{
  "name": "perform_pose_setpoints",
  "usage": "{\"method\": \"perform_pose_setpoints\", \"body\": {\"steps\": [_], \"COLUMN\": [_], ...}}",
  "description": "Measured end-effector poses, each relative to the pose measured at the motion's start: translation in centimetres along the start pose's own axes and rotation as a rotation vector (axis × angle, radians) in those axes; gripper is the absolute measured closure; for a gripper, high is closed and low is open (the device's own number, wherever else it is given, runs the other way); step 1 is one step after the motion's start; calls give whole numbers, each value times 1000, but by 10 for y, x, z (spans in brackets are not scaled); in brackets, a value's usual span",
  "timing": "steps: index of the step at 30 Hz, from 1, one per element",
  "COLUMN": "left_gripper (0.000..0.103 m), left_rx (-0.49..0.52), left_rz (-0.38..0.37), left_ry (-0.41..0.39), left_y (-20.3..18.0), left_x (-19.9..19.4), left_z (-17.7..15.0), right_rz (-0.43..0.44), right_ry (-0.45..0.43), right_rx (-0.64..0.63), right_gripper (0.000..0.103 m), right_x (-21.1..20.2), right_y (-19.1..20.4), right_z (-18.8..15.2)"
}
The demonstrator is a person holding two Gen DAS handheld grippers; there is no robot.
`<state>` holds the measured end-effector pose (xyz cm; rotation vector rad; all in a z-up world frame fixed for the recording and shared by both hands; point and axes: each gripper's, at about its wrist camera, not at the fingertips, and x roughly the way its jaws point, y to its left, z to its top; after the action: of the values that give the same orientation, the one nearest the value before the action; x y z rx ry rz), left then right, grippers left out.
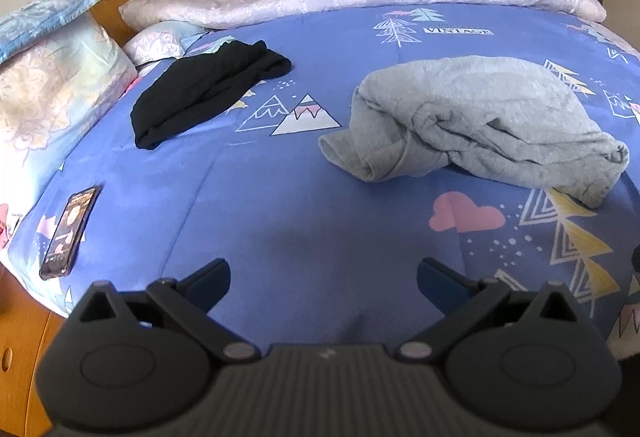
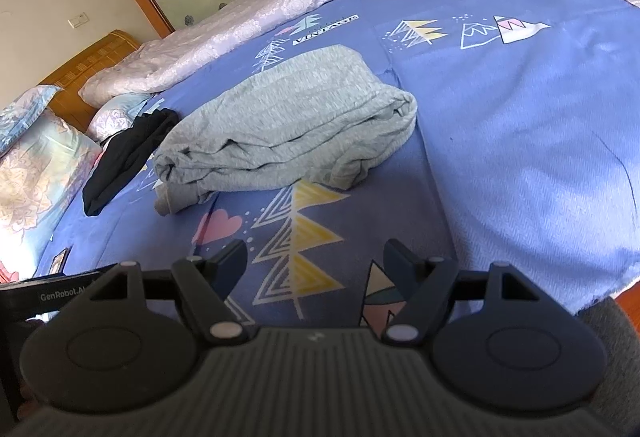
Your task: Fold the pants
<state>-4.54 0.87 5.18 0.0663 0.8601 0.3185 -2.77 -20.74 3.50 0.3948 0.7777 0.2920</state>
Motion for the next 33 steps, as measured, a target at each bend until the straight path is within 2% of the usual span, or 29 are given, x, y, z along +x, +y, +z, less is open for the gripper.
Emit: {"method": "perform_pose_setpoints", "body": {"steps": [18,33], "left_gripper": [0,0], "left_rx": [8,-5], "left_rz": [-4,-54], "left_ry": [41,83], "left_y": [-2,-4], "left_x": [7,7], "left_z": [-3,-4], "right_rz": [-4,-5], "right_ry": [7,4], "right_rx": [8,8], "right_gripper": [25,25], "right_x": [3,1], "right_y": [2,1], "right_z": [-3,-3]}}
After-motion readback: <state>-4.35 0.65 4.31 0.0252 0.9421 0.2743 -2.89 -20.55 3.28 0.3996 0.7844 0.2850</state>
